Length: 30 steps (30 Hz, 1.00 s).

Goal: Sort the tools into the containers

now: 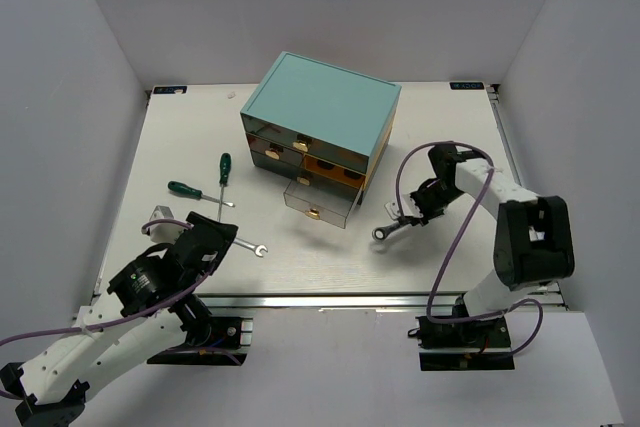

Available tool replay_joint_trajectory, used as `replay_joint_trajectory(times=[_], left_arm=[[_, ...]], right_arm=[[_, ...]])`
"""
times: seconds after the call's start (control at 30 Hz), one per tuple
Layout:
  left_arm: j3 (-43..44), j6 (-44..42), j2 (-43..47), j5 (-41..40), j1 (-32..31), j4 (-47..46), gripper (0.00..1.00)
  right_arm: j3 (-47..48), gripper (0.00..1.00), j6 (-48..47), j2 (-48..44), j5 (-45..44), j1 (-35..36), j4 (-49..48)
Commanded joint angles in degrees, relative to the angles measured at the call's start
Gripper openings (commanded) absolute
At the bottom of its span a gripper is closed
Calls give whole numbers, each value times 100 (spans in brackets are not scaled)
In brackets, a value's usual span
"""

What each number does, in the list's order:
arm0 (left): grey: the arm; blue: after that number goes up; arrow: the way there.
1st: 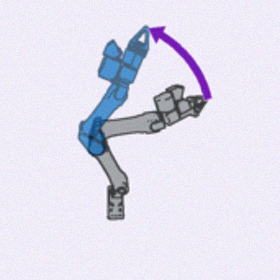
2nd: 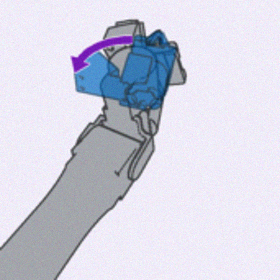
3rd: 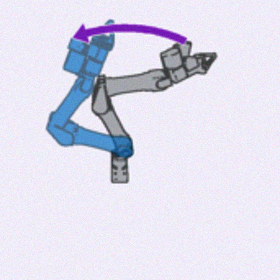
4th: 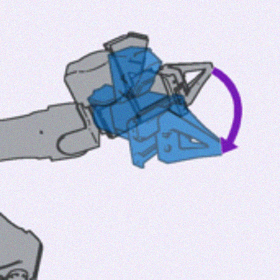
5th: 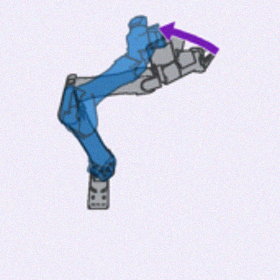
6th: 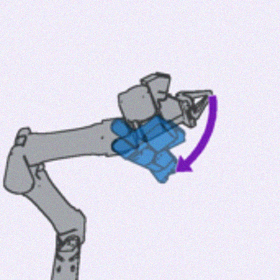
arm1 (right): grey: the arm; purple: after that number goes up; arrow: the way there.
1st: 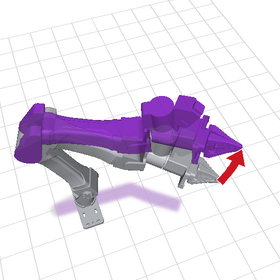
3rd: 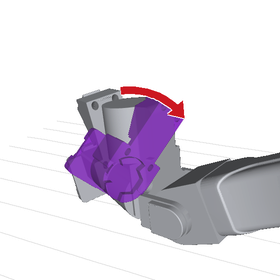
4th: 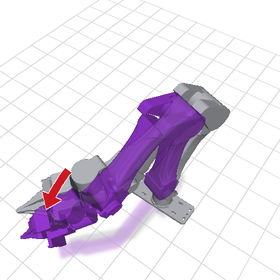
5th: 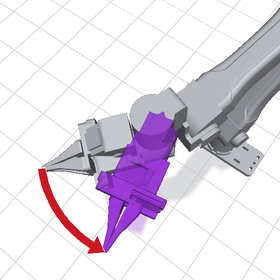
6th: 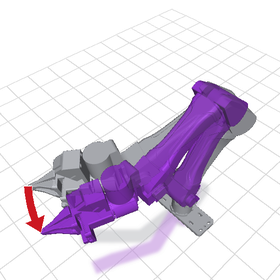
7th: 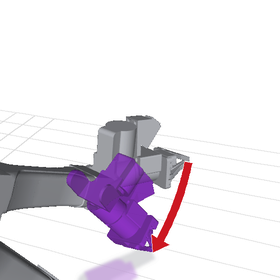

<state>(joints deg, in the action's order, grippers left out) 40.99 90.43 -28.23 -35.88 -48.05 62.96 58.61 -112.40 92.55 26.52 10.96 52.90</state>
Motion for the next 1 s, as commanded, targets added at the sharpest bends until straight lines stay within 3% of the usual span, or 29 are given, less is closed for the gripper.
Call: replay_joint_trajectory(times=[0.0,0.37,0.5,0.6,0.7,0.73,0.77,0.83,0.87,0.97], left_arm=[[-21,1,28,-174,24,-3,70],[-12,-17,89,-244,24,15,70],[-12,-148,28,-236,24,-64,70],[58,-315,-112,-218,24,-152,70],[137,-465,-253,-218,33,-249,70],[154,-500,-306,-218,24,-284,70],[172,-553,-323,-218,33,-310,70],[181,-562,-332,-227,24,-354,70],[190,-571,-332,-235,24,-372,70],[199,-562,-254,-235,24,-389,70]], right_arm=[[107,0,104,-580,801,11,378],[967,0,157,-1766,2207,458,2047],[1617,0,841,-2127,2831,1170,2189],[2294,0,1947,-2093,3314,1873,1927],[2725,0,3711,-2022,3771,2541,734],[2735,0,4282,-2005,3781,2699,-305],[2622,0,5419,-1987,3764,3005,-925],[2384,0,6515,-1882,3693,3166,-2643],[2270,0,7216,-1820,3659,3271,-3080],[1787,0,7486,-1592,3325,3351,-4274]])
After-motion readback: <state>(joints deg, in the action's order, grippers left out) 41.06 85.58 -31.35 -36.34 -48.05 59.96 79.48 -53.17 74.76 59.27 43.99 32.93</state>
